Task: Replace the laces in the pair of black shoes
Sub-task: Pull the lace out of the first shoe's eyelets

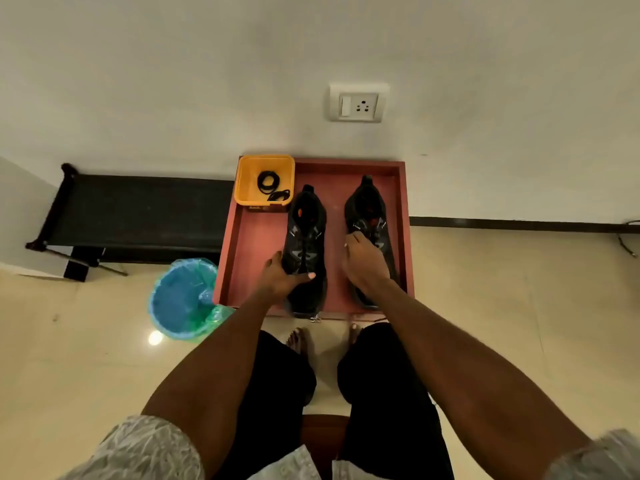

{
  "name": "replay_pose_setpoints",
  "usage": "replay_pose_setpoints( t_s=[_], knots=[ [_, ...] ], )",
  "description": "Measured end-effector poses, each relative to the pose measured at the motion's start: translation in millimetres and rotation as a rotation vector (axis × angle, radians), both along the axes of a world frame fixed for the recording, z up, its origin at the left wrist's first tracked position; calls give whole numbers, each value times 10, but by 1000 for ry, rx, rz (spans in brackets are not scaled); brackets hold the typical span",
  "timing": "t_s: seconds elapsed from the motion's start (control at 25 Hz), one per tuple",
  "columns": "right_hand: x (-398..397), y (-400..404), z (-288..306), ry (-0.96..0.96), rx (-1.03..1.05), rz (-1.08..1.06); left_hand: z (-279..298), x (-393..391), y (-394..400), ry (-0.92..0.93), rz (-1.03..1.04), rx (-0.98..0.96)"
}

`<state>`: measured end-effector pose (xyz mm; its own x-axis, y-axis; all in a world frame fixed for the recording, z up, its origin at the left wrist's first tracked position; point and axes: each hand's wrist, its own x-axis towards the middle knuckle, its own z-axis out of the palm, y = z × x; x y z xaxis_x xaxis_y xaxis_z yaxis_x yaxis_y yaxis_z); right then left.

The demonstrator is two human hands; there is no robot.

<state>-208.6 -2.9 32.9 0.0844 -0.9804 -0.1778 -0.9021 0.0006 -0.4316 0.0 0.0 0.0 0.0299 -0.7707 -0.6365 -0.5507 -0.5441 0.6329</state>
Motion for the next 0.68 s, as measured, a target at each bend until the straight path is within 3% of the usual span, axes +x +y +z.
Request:
replay_pose_setpoints(
  t_s=[0.2,0.36,0.52,0.68],
  knots=[
    [214,155,-212,-67,-102,-24,-196,-119,153,75,57,-78],
    [248,677,-265,-230,-164,-146,-168,-229,608,75,-88,-115],
    [129,1093,-122,-252,-167,-230,-32,-275,928,3,-212,-181],
    [14,1157,-2,-200,-112,-255,276,-209,896,-69,-137,-291]
  ],
)
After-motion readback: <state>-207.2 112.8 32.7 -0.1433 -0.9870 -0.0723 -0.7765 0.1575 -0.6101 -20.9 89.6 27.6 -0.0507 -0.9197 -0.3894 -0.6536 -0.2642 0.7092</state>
